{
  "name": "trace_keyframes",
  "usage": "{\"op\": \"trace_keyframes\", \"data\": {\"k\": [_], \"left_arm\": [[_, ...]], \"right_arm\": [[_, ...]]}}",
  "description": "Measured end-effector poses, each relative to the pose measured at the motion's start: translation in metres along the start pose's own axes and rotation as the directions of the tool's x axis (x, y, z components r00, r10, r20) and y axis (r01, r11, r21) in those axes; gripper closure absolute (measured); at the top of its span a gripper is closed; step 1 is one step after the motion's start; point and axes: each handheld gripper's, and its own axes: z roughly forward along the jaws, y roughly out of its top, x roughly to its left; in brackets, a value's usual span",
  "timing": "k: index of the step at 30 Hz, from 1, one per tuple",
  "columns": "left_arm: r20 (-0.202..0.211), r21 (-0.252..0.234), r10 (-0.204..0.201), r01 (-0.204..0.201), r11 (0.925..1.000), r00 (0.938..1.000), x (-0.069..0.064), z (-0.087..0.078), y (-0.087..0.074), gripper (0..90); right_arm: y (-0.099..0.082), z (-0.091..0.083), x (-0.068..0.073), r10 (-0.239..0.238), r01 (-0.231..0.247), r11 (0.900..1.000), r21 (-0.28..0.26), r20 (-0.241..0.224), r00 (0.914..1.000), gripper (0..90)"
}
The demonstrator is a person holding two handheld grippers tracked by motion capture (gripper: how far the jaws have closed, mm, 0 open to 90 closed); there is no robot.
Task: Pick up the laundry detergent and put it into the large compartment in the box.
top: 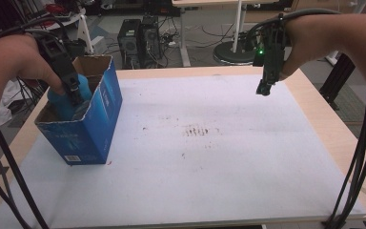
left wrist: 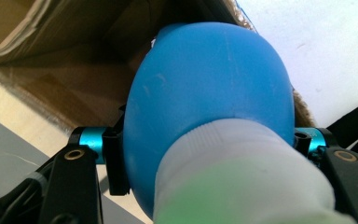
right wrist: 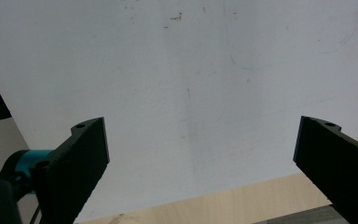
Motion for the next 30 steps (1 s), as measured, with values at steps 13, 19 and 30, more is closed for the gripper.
{"op": "trace_keyframes", "data": {"k": [13,19,30], "left_arm": [[-0.003,0.016,0.1,-0.1,0.9948,0.995,-0.002,0.019,0.001,37.3],[0.014,0.024,0.118,-0.118,0.9927,0.993,0.002,0.029,-0.001,37.2],[0.033,-0.003,0.112,-0.112,0.9937,0.9932,0.008,0.035,0.001,37.0]], "right_arm": [[-0.002,0.001,0.0,0.008,-0.008,1.0,-0.001,0.0,1.0,2.3],[-0.002,0.003,0.0,0.01,-0.01,0.9999,-0.001,-0.002,0.9999,2.2],[0.003,0.007,-0.003,0.007,-0.007,1.0,0.006,-0.011,0.9999,2.2]]}}
